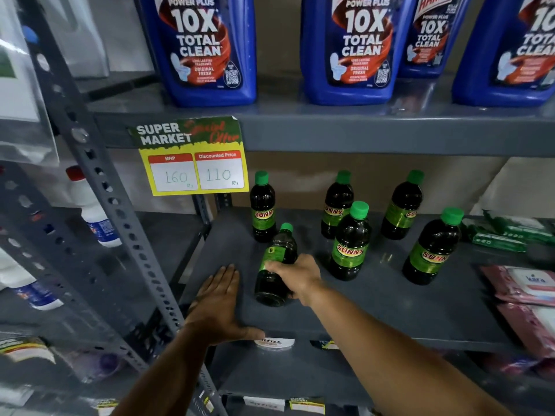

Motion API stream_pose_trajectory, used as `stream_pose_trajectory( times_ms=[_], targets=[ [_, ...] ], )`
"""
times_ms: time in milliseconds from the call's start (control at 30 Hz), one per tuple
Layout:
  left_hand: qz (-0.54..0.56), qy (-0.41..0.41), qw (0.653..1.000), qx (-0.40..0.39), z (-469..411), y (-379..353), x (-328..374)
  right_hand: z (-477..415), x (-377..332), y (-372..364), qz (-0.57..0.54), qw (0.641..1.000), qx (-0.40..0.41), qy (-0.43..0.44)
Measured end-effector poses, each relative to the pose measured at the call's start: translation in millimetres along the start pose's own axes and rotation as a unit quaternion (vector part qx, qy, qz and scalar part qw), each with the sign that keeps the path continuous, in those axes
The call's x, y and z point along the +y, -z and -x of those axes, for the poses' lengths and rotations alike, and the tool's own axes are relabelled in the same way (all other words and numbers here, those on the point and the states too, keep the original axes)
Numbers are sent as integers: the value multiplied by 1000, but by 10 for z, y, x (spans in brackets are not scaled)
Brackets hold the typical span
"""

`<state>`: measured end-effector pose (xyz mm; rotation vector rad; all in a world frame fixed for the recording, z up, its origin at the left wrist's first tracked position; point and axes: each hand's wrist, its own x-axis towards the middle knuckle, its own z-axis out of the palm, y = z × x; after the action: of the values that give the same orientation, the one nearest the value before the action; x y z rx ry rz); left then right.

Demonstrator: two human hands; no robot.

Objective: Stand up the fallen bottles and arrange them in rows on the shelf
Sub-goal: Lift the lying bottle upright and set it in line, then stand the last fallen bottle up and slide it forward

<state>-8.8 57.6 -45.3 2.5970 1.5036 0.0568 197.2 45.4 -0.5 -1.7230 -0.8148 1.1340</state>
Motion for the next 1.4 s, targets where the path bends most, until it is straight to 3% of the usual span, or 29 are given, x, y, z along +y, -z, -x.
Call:
stream_pose_trajectory(
  times_ms=[100,200,300,433,600,733,867,967,1100,1233,1333,1400],
  targets=[
    [3,-4,1000,-3,-18,-12,-16,35,26,6,26,991,54,117],
    [11,-9,1000,-3,-22,-38,-31,73,-9,-11,49,970,53,233],
    [13,-9,1000,4,-13,-71,-37,88,68,-22,122,951,45,281],
    [10,-7,1000,8,-28,-76,-36,64,121,3,128,954,26,271],
    [11,-6,1000,4,-40,-89,-63,-27,129,114,102,958,-96,250],
    [11,-4,1000,12,-46,-108,-57,-49,75,71,151,954,-16,258],
    [14,-2,1000,16,-36,-91,-39,-45,118,-13,128,962,-47,236],
    [12,-1,1000,16,-34,-84,-48,-31,129,-37,140,959,4,246],
    [14,-2,1000,12,-35,-82,-50,-63,172,19,163,961,-77,209],
    [12,-1,1000,13,-38,-92,-49,-51,198,47,223,948,-8,229],
    [16,1,1000,11,-26,-80,-42,-34,200,48,230,948,-42,215],
    [18,2,1000,13,-33,-76,-45,-34,207,42,275,936,11,217]
  ],
)
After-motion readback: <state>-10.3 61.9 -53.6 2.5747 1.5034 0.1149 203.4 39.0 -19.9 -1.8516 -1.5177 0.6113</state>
